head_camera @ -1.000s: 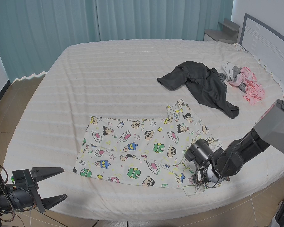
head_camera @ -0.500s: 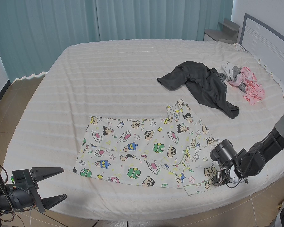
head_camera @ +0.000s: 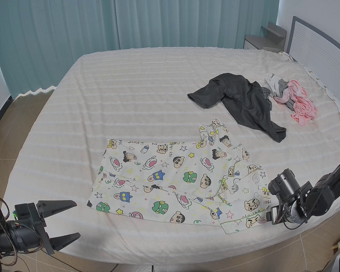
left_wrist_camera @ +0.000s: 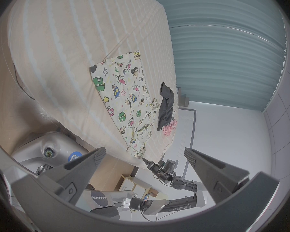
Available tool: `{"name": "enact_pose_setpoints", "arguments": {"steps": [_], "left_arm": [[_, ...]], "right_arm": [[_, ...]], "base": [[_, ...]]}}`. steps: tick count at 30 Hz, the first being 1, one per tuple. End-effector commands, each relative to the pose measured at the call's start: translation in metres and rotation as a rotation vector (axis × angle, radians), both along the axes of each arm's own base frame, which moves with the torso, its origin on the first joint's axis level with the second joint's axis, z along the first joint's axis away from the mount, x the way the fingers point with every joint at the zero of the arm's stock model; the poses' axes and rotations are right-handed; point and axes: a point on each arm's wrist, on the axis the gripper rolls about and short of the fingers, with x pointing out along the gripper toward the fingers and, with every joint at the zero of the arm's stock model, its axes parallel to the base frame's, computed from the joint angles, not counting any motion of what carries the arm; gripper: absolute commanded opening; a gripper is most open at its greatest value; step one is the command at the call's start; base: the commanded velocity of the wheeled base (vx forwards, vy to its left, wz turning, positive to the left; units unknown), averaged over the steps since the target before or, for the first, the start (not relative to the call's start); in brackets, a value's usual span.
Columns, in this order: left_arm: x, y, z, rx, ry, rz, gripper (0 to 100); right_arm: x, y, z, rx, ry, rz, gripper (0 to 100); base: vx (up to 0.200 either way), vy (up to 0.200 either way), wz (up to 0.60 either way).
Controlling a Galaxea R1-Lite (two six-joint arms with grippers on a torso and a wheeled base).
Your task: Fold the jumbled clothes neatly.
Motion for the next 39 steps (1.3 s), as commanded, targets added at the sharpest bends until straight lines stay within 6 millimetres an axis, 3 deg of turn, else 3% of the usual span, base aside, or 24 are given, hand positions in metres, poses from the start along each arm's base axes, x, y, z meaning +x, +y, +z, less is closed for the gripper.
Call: {"name": "enact_pose_setpoints", "arguments": {"steps": [1,6,9,15,16,24,29,39], "left_arm": [[0.0,0.0,0.0,-0.001,0.003,0.001,100],[0.0,0.0,0.0,-0.002,0.004,-0.002,100],[0.0,0.0,0.0,-0.002,0.003,-0.002,100],[0.0,0.0,0.0,-0.001,0.0,-0.001,100],[0.0,0.0,0.0,-0.001,-0.001,-0.001,100],[-0.001,0.0,0.0,0.0,-0.002,-0.003,100],[-0.001,0.0,0.0,0.001,-0.002,-0.002,100],[-0.001,0.0,0.0,0.001,-0.002,-0.002,100]], "right_arm": [[-0.013,0.004,0.041,0.107,-0.145,0.053,100],[-0.015,0.026,0.071,0.275,-0.215,0.192,100],[-0.013,0.039,0.068,0.288,-0.194,0.242,100],[0.008,0.072,0.046,0.242,-0.131,0.293,100],[0.015,0.082,0.035,0.211,-0.101,0.318,100],[0.046,0.108,0.003,0.031,-0.096,0.431,100],[0.048,0.121,-0.018,0.001,-0.105,0.505,100],[0.052,0.124,-0.03,-0.038,-0.089,0.551,100]], "base": [[0.0,0.0,0.0],[0.0,0.0,0.0],[0.0,0.0,0.0],[0.0,0.0,0.0],[0.0,0.0,0.0],[0.0,0.0,0.0],[0.0,0.0,0.0],[0.0,0.0,0.0]]}}
